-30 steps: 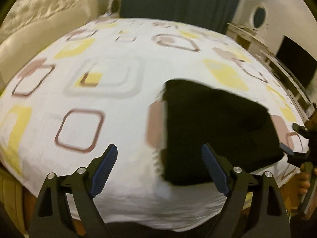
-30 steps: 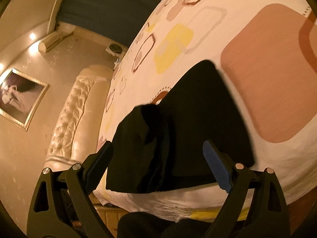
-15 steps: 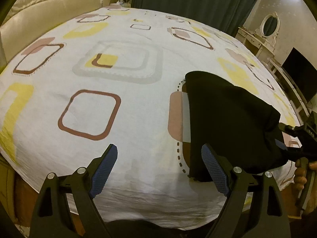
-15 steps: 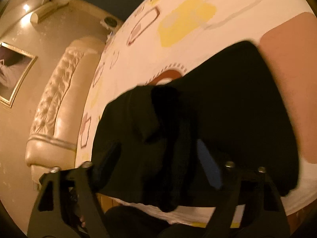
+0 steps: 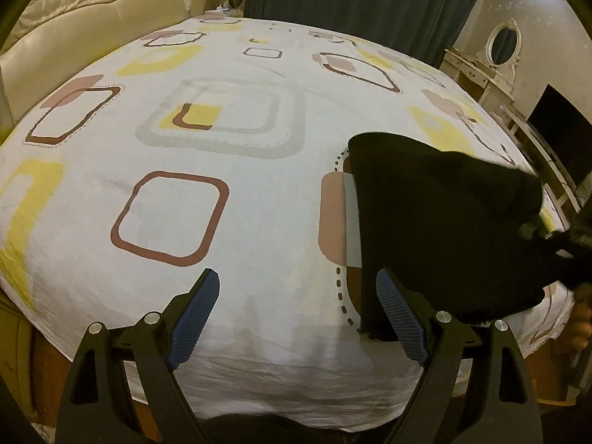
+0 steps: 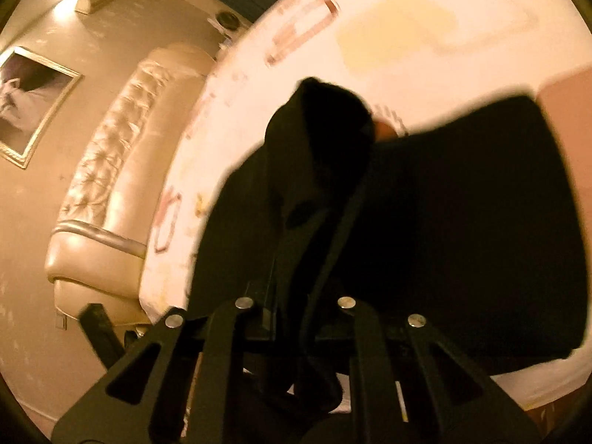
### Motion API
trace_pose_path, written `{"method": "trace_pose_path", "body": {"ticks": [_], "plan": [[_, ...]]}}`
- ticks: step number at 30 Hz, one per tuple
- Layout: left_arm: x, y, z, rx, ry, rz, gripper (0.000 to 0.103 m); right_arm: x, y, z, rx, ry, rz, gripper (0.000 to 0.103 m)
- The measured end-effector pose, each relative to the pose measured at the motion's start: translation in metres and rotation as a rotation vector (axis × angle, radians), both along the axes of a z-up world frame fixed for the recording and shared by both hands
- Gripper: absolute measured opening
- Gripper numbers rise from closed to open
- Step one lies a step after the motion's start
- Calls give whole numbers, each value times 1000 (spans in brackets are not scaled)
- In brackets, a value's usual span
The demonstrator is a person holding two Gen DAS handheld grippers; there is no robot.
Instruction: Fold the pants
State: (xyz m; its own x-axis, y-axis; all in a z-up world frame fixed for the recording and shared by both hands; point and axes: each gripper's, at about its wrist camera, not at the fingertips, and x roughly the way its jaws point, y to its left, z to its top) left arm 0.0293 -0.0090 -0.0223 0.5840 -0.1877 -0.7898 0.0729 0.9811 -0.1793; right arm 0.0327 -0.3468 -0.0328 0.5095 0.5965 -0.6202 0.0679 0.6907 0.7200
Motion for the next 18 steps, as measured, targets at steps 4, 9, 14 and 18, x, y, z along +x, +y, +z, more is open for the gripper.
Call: {"method": "trace_pose_path", "body": {"ticks": [4, 9, 14, 18], "plan": [[0, -1, -1, 30, -6, 0, 86, -8, -24, 43, 3, -92, -26, 11], [1, -1, -1, 11, 5, -6, 86, -14, -66, 51, -24, -93, -76, 11], [0, -4, -2, 13, 8, -24, 86, -17, -102, 4, -30, 26, -128, 11], [1, -5, -4, 3, 14, -32, 86, -21, -112, -33, -1, 81, -156, 11]]}}
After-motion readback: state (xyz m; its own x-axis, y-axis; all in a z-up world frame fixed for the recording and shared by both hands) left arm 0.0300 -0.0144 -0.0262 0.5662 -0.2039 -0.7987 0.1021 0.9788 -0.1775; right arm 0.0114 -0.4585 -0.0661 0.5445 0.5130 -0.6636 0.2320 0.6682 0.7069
